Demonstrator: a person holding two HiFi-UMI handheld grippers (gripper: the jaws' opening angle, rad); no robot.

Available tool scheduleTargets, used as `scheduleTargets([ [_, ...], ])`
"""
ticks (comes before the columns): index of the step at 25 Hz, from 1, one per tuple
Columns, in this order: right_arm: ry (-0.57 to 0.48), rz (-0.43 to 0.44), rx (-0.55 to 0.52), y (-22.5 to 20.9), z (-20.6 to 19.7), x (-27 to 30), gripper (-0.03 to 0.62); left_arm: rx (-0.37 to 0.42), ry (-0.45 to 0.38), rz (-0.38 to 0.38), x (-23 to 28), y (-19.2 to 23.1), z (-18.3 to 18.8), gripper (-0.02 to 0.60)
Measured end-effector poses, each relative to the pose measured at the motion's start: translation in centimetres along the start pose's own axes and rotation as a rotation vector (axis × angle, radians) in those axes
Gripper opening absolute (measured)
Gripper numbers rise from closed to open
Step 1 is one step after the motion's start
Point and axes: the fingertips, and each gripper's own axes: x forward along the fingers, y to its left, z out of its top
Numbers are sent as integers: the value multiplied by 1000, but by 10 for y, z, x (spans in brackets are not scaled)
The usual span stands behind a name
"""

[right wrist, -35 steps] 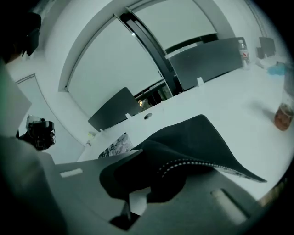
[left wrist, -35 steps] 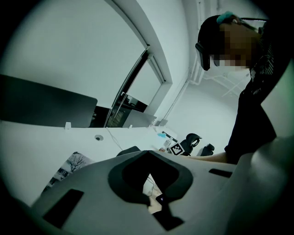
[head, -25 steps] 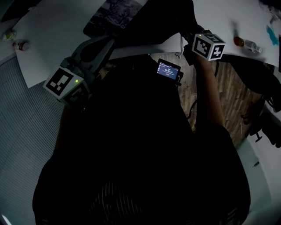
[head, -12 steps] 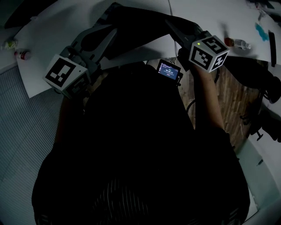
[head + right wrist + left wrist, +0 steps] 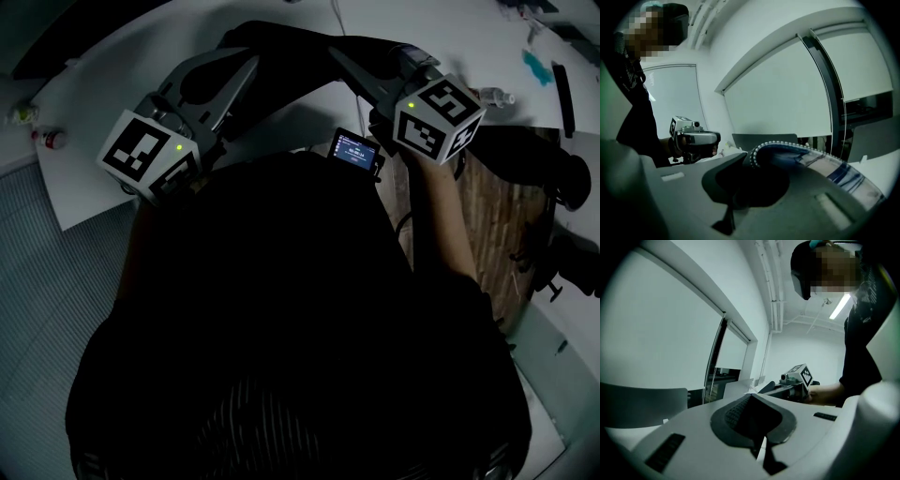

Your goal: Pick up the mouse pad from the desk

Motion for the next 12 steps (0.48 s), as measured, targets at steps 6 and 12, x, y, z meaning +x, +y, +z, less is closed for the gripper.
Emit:
scheduleTargets([
  [6,12,11,-28,5,10,6,12,10,-14,6,-7,4,9,8],
  [12,25,25,-39,11,5,14,12,6,-8,15,-17,7,1,8],
])
